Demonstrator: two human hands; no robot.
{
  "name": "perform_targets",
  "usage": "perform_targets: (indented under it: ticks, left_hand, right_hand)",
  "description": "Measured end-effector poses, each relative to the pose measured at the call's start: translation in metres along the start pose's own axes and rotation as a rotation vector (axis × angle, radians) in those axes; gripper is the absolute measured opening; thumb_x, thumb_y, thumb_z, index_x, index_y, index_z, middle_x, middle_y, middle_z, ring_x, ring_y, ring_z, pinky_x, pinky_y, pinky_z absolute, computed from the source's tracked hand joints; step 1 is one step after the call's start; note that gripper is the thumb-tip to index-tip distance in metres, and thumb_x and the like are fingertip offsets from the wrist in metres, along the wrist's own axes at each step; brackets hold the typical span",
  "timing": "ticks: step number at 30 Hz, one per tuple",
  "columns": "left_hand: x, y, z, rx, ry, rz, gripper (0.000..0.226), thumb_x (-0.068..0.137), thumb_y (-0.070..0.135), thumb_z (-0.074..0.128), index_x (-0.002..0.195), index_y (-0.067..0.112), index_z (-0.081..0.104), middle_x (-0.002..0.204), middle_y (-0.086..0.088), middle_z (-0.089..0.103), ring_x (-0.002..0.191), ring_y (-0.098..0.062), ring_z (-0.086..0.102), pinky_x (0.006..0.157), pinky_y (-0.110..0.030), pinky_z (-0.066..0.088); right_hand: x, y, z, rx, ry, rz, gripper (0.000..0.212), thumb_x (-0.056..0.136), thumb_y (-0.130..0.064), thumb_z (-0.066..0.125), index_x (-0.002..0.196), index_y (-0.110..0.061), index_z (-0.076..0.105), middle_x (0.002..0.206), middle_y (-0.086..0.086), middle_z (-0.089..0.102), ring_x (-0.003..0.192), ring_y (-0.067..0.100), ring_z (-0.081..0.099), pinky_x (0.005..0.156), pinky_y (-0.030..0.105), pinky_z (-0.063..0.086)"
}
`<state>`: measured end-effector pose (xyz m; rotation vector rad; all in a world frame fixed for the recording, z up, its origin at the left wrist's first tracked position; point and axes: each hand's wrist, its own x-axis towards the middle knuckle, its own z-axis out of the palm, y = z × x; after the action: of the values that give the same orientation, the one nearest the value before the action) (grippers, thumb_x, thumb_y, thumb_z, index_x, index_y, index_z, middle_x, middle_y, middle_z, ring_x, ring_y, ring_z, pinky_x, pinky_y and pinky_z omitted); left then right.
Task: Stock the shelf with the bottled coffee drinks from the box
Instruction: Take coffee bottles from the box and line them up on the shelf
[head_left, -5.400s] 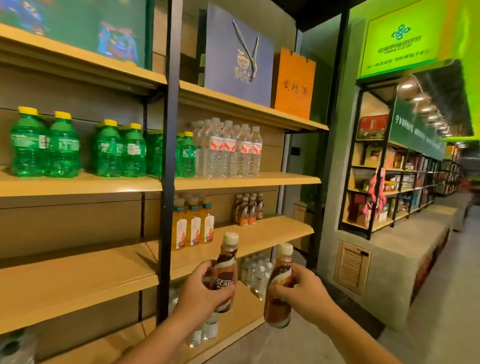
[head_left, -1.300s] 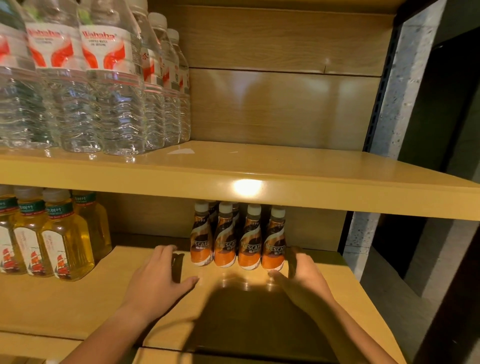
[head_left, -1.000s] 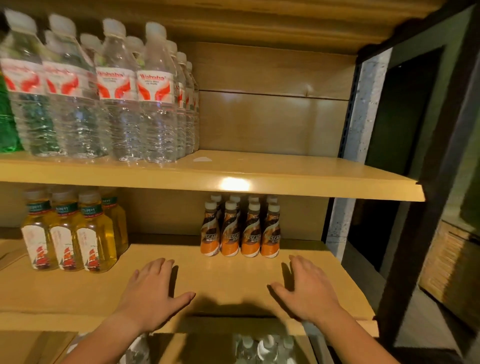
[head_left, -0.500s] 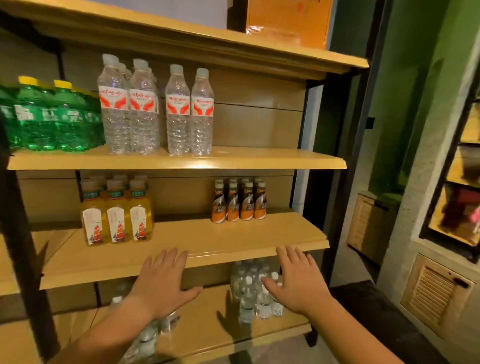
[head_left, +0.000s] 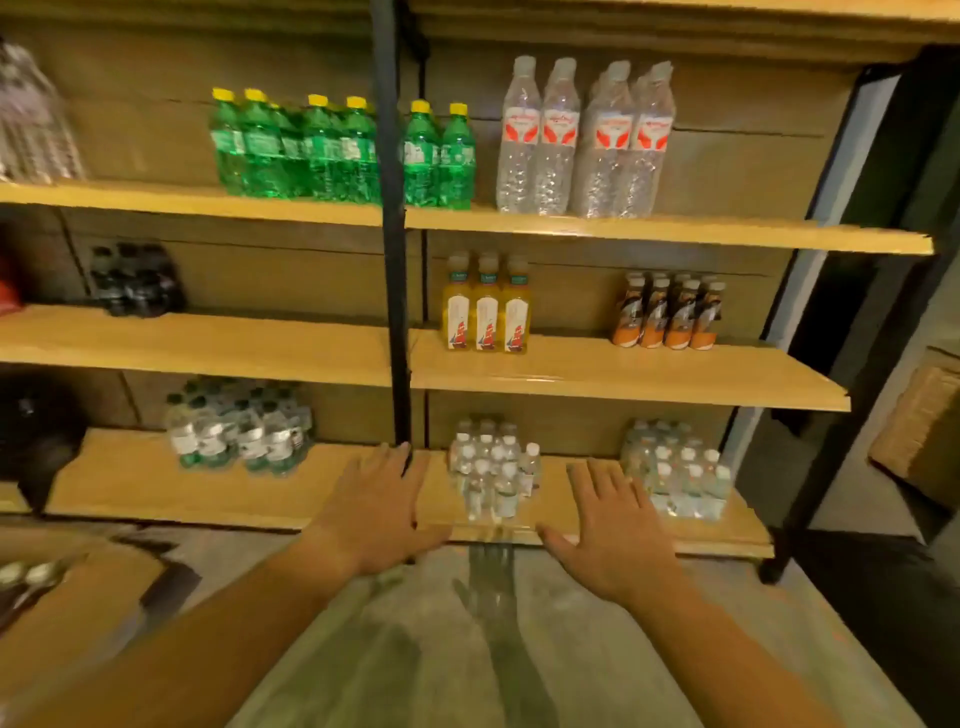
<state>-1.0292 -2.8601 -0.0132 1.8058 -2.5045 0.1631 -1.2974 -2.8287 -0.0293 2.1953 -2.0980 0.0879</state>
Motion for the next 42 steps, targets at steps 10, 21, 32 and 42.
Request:
perform_targets:
  ticks: [10, 21, 32, 42]
  left_hand:
    - [-0.183, -0.259, 0.038, 0.005, -0.085, -0.197, 0.096, 0.086, 0.079, 0.034, 0.159, 0.020, 0.014, 0.166, -0.008, 0.018, 0.151, -0.032, 0.019, 0.121, -0.050, 0.021]
    - [-0.323, -0.572, 0.080, 0.067, -0.100, -0.382, 0.100, 0.075, 0.086, 0.026, 0.153, 0.024, 0.033, 0.157, 0.001, 0.040, 0.142, -0.024, 0.041, 0.116, -0.045, 0.036]
    - [-0.270, -0.748, 0.180, -0.032, -0.206, -0.441, 0.088, 0.085, 0.078, 0.042, 0.154, 0.025, 0.028, 0.159, 0.001, 0.034, 0.141, -0.026, 0.039, 0.114, -0.040, 0.036]
    - [-0.158, -0.784, 0.292, -0.605, -0.475, -0.398, 0.086, 0.076, 0.069, 0.066, 0.147, 0.032, 0.036, 0.147, 0.007, 0.049, 0.136, -0.020, 0.047, 0.112, -0.040, 0.041]
  right_hand:
    - [-0.018, -0.300, 0.017, 0.080, 0.002, -0.253, 0.091, 0.090, -0.076, 0.030, 0.161, -0.023, 0.008, 0.168, 0.008, 0.015, 0.154, 0.031, 0.013, 0.125, 0.050, 0.013]
    - [0.039, -0.646, 0.071, 0.195, -0.119, -0.459, 0.082, 0.091, -0.072, 0.039, 0.155, -0.024, 0.023, 0.162, 0.004, 0.028, 0.148, 0.027, 0.024, 0.122, 0.044, 0.019]
    - [0.127, -0.811, 0.181, 0.428, -0.288, -0.370, 0.085, 0.088, -0.065, 0.053, 0.156, -0.034, 0.013, 0.163, -0.002, 0.025, 0.150, 0.023, 0.025, 0.121, 0.049, 0.028]
    - [0.146, -0.865, 0.261, 0.754, -0.486, 0.287, 0.087, 0.085, -0.061, 0.064, 0.156, -0.029, 0.024, 0.157, -0.003, 0.038, 0.143, 0.022, 0.041, 0.116, 0.043, 0.038]
